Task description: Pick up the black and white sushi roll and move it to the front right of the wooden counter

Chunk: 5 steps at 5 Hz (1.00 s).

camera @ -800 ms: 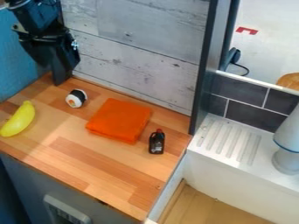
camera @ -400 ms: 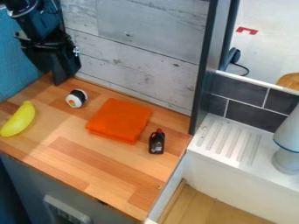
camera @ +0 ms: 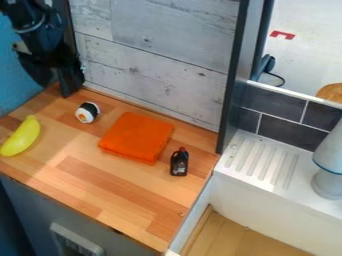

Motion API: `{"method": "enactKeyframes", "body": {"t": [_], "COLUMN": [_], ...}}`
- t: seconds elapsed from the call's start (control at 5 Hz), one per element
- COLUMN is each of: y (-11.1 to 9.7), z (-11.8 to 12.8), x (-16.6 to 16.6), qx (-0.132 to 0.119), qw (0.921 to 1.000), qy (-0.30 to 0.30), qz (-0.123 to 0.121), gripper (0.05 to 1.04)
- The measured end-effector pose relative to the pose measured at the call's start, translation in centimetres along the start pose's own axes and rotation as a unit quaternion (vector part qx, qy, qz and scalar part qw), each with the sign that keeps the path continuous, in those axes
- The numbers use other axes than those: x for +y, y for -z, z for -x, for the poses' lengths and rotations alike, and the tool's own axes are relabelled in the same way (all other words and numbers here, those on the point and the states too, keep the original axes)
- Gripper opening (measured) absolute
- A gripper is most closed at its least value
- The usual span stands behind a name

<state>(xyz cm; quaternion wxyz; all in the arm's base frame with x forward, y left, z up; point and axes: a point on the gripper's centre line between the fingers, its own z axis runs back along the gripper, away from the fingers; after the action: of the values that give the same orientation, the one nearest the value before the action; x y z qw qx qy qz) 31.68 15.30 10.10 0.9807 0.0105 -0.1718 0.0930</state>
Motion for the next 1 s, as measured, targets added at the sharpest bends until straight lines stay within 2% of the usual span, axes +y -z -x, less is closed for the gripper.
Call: {"method": "enactKeyframes", "body": {"t": [0.2, 0.4, 0.6, 1.0], "y": [1.7, 3.3, 5.6, 9.3], "z": [-0.9, -1.5, -1.9, -3.8], "x": [1.9, 2.6, 3.5, 4.4], "qx": [0.005, 0.000, 0.007, 0.015], "qw": [0.9987, 0.9978, 0.9964, 0.9962], "qy": [-0.028, -0.035, -0.050, -0.057], "qz": [-0.043, -0.055, -0.069, -0.065], "gripper": [1.001, 1.000, 1.000, 1.000]}}
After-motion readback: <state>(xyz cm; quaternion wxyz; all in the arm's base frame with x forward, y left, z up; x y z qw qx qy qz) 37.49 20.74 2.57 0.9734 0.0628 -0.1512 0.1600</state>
